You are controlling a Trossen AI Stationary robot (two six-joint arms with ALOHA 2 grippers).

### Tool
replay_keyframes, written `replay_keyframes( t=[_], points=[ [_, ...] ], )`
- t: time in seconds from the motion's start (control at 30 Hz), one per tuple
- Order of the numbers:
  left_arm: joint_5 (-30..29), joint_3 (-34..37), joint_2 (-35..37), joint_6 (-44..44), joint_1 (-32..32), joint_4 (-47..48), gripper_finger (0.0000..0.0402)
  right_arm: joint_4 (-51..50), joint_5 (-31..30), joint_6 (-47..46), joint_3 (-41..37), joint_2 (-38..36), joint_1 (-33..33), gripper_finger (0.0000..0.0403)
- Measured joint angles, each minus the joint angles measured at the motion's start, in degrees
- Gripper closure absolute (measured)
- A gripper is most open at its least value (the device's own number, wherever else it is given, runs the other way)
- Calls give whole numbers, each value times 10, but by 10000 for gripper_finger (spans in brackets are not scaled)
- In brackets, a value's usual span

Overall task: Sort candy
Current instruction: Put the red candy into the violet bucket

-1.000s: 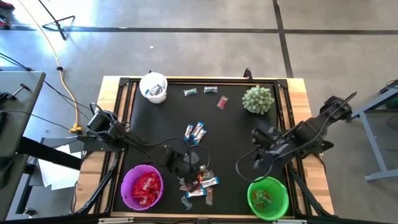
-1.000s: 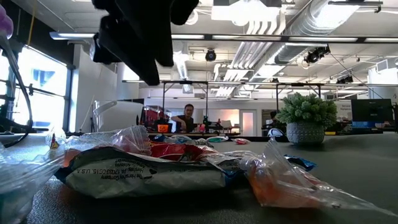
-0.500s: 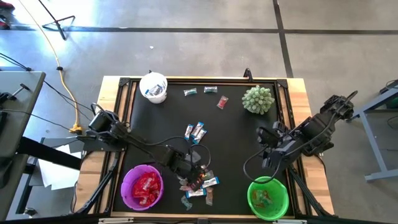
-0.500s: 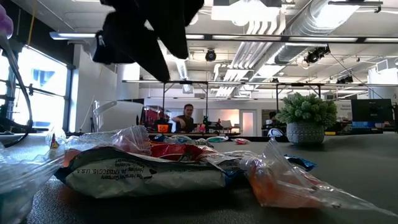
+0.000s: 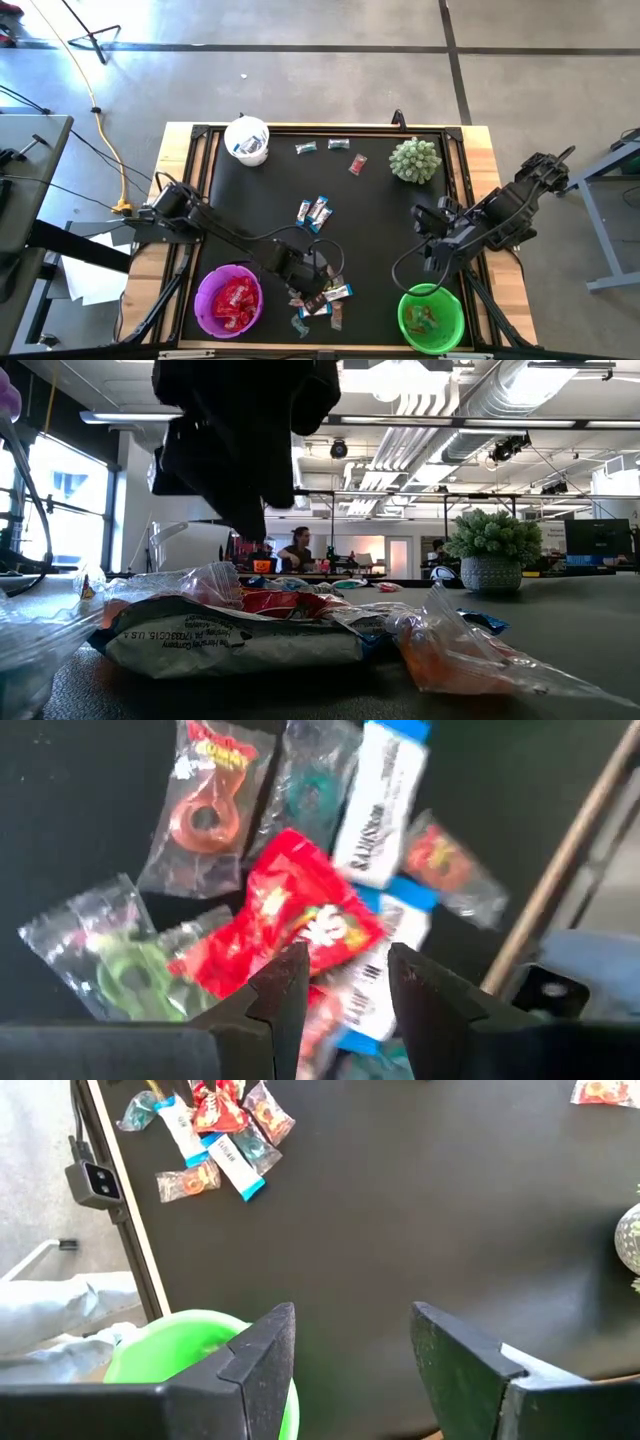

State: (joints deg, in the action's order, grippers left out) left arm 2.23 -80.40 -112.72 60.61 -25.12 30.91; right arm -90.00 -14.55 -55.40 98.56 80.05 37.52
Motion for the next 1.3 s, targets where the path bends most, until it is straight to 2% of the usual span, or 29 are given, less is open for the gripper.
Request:
replay_keyframes(
  t=[0.2,0.43,0.8,0.9,1.0,1.23,1.3],
  points=[
    [5,1,-23,-66,-1,23,275,0,0,-11,0,0,0,208],
    [-18,-1,-49,-137,4,26,275,0,0,-27,0,0,0,208],
    [-40,-3,-82,-142,-1,37,275,0,0,-52,0,0,0,208],
    [-43,-3,-82,-120,-1,36,278,0,0,-52,0,0,0,208],
    [-42,-2,-82,-88,-1,37,297,0,0,-56,0,0,0,208],
    [-10,0,-81,-50,0,34,385,0,0,-51,0,0,0,208],
    [-2,0,-81,-36,-1,27,395,0,-2,-50,0,0,0,208]
  ],
)
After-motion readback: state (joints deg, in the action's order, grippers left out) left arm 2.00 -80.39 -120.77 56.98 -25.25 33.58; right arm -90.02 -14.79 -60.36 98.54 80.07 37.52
